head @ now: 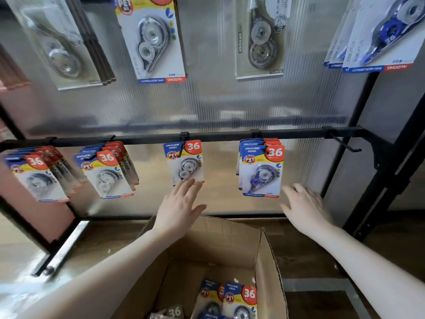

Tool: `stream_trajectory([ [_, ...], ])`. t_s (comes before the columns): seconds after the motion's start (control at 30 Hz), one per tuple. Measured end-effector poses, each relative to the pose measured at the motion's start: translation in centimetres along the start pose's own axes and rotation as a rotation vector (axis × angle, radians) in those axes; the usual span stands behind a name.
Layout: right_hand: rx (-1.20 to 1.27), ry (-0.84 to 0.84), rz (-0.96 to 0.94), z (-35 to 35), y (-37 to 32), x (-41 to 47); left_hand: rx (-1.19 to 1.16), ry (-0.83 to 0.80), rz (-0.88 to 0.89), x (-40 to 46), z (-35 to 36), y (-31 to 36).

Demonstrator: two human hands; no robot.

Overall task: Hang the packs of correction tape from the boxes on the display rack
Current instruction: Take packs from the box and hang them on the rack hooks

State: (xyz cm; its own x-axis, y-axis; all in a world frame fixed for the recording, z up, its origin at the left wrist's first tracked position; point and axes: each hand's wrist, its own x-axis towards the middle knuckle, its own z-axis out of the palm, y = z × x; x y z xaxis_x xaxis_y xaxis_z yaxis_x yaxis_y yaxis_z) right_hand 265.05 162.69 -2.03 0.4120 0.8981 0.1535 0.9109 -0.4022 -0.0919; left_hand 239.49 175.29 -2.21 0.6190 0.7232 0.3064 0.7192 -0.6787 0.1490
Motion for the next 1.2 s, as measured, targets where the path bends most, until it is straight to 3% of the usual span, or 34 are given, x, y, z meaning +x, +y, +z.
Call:
stream_trajectory([
  [0.43,-0.03,0.034,-0.201,5.4,-9.2,-3.7,0.073,-0.169,-0.027,-7.8,4.4,-7.3],
  [0.73,-0.223,-0.07,-0.42,10.2,-10.7,-5.9,0.04,-0.469,-0.074,-10.2,8.9,-7.7],
  [0.9,-0.294,-0.3,-0.506,13.4,-10.0,-6.7,0.143,-0.607,-0.019,-11.3,11.3,-8.3],
  [1.03,-0.347,-0.483,-0.414,15.5,-10.0,-6.0,0.186,-0.749,0.001,-12.3,13.2,-9.3],
  [1.2,-0.293,-0.81,-0.396,18.5,-10.6,-6.9,0.118,-1.143,0.001,-13.5,14.8,-9.5],
])
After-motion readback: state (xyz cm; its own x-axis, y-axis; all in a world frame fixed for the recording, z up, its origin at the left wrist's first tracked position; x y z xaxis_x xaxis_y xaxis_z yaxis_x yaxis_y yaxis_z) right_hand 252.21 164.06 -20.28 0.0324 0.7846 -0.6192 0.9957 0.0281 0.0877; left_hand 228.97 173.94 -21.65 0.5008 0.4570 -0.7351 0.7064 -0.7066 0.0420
